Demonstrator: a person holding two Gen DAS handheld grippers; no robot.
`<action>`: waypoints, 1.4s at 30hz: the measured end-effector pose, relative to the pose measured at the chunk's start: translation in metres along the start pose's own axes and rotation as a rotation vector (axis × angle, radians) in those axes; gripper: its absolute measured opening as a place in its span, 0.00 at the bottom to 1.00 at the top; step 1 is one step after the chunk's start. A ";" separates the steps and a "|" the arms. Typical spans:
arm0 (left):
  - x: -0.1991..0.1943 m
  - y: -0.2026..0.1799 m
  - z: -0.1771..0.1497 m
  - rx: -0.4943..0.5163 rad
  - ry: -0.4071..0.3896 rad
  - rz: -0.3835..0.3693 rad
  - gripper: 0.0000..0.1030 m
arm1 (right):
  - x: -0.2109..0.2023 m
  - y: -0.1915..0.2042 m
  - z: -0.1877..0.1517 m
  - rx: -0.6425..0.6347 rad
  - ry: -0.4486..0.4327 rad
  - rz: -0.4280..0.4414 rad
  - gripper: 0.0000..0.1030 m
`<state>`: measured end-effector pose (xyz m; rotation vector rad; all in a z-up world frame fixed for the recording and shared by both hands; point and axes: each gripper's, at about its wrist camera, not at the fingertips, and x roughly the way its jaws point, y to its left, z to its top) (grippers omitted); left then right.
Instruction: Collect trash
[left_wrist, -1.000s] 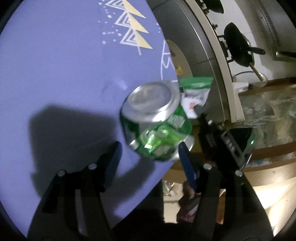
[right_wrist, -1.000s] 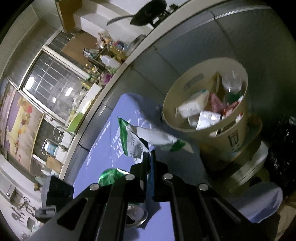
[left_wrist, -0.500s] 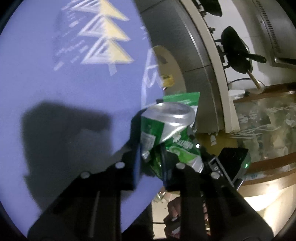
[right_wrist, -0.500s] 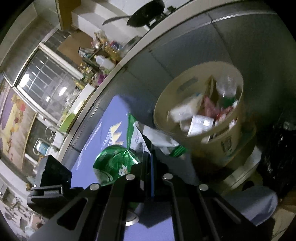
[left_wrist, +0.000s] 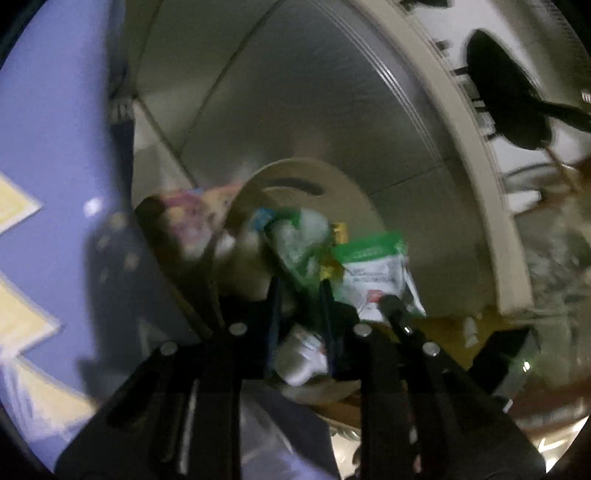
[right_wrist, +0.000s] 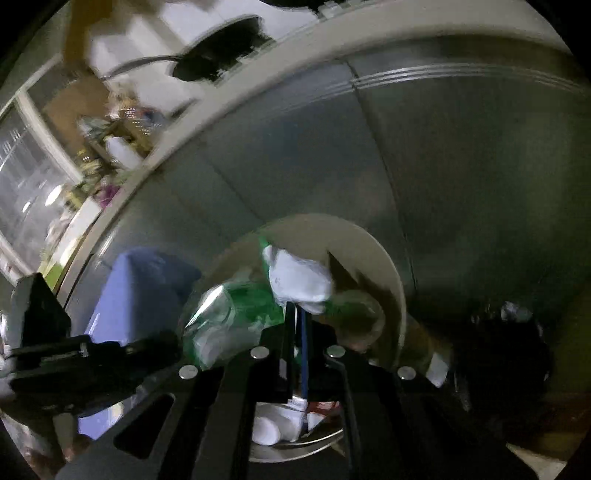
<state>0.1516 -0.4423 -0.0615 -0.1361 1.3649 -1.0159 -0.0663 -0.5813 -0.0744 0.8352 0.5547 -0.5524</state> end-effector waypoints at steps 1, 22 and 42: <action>0.000 -0.004 0.001 0.016 -0.006 -0.012 0.17 | -0.001 -0.007 -0.001 0.040 0.000 0.030 0.00; -0.113 -0.038 -0.103 0.303 -0.232 0.258 0.37 | -0.091 0.028 -0.060 -0.017 0.003 0.182 0.56; -0.233 -0.030 -0.206 0.483 -0.447 0.526 0.91 | -0.175 0.111 -0.122 -0.062 0.030 0.195 0.67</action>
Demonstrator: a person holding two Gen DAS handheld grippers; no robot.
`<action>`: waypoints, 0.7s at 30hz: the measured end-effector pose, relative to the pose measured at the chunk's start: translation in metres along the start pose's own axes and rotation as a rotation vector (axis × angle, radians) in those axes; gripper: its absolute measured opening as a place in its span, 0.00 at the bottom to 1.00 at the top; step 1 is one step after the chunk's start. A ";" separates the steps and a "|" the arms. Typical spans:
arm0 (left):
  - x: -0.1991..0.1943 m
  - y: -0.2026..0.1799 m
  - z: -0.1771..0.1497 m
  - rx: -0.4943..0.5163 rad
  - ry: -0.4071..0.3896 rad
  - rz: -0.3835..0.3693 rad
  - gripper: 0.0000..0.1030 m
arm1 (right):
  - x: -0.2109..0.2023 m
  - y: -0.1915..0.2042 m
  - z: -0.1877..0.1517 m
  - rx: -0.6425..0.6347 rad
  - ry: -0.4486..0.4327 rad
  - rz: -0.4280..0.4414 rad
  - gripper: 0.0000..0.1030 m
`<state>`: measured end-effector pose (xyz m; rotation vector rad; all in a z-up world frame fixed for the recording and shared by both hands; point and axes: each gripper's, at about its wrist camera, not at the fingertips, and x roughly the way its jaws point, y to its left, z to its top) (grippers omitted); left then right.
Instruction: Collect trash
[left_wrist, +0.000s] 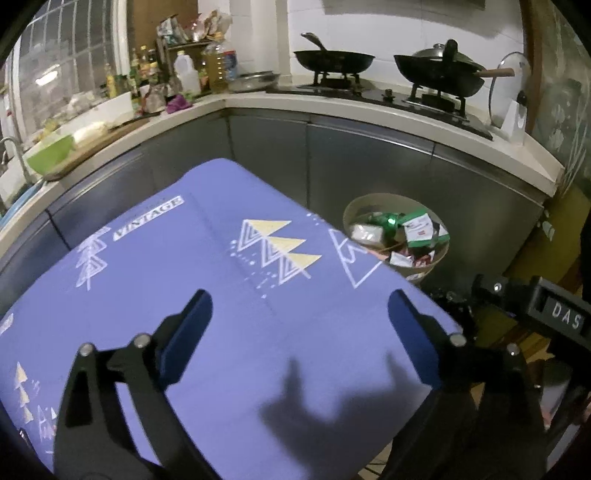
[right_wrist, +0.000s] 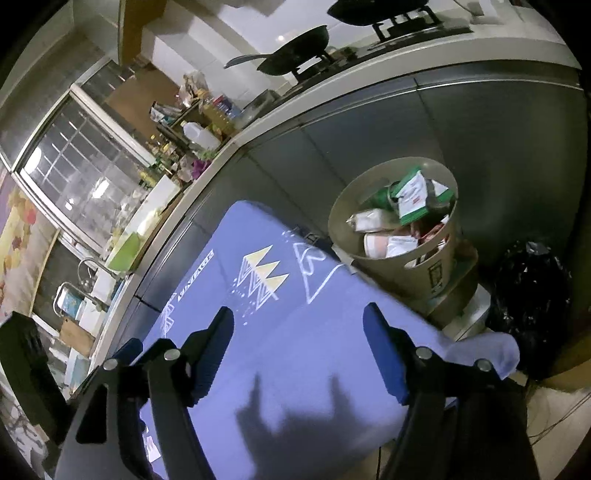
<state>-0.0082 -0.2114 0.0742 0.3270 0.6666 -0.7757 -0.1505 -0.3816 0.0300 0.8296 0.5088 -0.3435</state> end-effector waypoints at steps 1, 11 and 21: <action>-0.001 0.003 -0.002 -0.005 0.002 0.002 0.92 | 0.000 0.004 -0.002 -0.005 0.002 -0.002 0.67; -0.007 0.012 -0.013 -0.017 0.028 0.026 0.94 | 0.005 0.021 -0.010 -0.014 0.013 -0.033 0.67; -0.006 0.010 -0.013 -0.013 0.035 0.050 0.94 | 0.007 0.013 -0.009 0.019 0.023 -0.035 0.67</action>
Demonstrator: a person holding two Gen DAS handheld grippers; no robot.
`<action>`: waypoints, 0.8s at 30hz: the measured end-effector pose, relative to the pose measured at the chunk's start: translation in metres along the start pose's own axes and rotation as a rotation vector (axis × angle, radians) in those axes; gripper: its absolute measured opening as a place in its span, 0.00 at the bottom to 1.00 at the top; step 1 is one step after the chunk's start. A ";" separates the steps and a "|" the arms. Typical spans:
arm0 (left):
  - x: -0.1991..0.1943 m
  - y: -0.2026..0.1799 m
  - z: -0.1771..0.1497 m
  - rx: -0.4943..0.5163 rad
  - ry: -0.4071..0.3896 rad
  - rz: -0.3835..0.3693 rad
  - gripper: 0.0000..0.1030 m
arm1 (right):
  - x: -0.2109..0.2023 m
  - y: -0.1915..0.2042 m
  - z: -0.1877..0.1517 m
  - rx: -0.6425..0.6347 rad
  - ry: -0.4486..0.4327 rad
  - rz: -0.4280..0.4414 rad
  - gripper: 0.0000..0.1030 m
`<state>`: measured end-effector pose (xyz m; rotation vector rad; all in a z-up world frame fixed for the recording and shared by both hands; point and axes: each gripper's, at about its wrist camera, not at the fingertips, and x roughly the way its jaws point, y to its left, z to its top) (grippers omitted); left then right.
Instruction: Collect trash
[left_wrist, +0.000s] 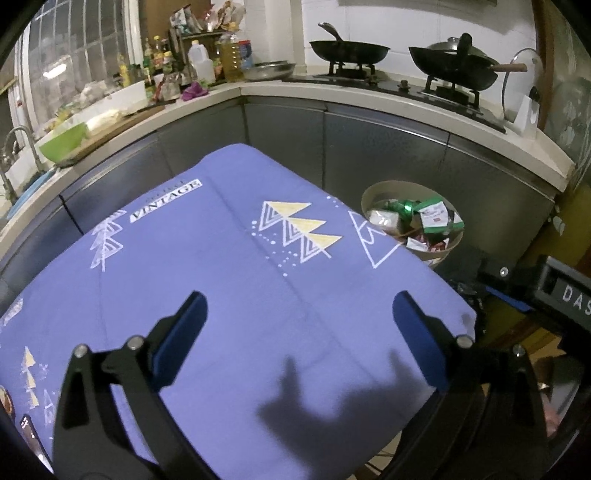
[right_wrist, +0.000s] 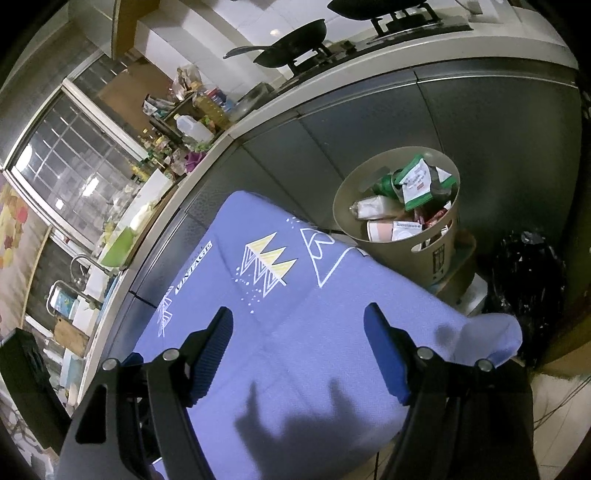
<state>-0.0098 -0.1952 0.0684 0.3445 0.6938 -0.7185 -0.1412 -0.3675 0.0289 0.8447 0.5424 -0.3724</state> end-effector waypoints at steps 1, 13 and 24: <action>0.000 -0.001 0.000 0.002 -0.001 0.002 0.94 | 0.000 0.000 0.000 0.000 0.001 0.001 0.67; -0.003 -0.004 0.000 0.023 -0.021 0.047 0.94 | 0.002 -0.004 -0.001 0.014 0.003 0.002 0.67; -0.003 -0.004 0.000 0.023 -0.019 0.072 0.94 | 0.004 -0.003 -0.002 0.017 0.015 0.010 0.67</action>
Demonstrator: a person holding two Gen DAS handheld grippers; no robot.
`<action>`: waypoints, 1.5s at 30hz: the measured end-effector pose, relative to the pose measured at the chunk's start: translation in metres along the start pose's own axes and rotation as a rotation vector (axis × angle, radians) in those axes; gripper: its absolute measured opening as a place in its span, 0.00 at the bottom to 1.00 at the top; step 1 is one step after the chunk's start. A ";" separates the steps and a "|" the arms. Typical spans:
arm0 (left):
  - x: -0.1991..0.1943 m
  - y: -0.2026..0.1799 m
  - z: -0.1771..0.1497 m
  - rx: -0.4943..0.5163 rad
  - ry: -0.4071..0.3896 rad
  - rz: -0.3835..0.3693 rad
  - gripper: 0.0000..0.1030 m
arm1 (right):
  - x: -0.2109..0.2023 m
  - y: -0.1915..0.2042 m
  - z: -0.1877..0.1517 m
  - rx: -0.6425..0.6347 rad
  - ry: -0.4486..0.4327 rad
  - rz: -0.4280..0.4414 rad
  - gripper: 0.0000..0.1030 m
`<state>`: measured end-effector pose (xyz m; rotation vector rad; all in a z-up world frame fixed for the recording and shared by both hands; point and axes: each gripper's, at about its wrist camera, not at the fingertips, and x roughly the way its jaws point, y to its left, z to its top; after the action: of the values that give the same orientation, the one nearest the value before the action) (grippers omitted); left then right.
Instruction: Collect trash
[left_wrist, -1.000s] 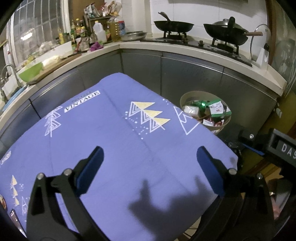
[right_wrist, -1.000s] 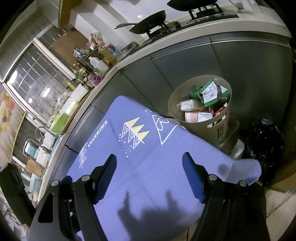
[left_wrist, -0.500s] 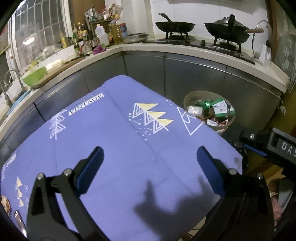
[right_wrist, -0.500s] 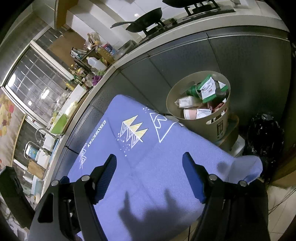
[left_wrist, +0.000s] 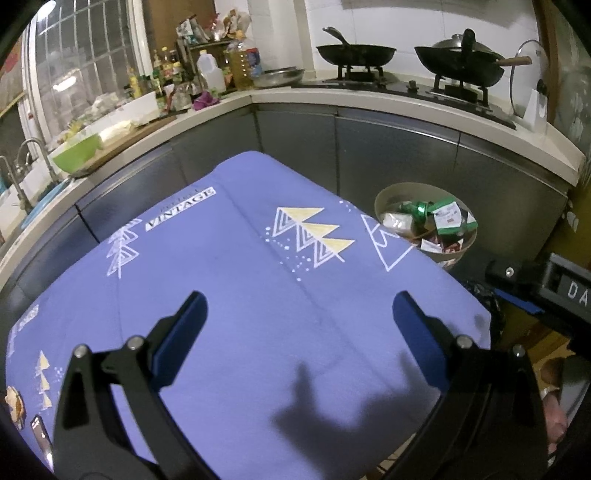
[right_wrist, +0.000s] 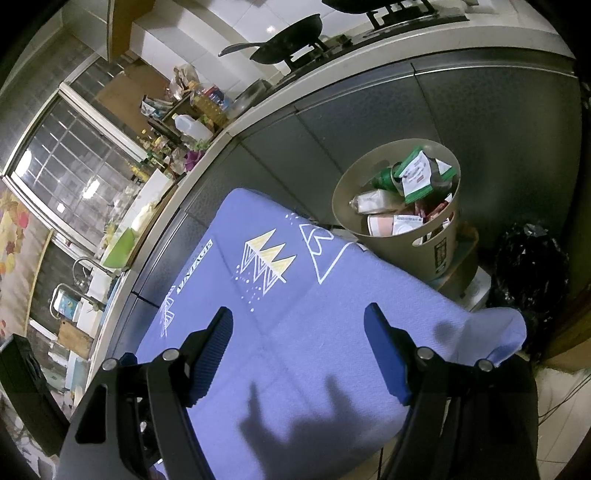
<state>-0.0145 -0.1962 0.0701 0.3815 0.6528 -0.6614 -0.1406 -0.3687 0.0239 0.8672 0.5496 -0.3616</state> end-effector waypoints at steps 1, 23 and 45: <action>0.000 0.000 0.000 0.001 0.002 0.002 0.94 | 0.000 0.000 0.000 0.000 0.001 0.000 0.67; 0.007 0.003 -0.005 -0.004 0.035 -0.029 0.94 | 0.007 0.003 -0.001 0.002 0.024 0.009 0.67; 0.010 0.008 -0.006 -0.014 0.042 -0.018 0.94 | 0.010 0.005 -0.002 0.004 0.029 0.009 0.68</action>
<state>-0.0064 -0.1916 0.0600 0.3775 0.7010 -0.6674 -0.1312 -0.3653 0.0201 0.8793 0.5723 -0.3426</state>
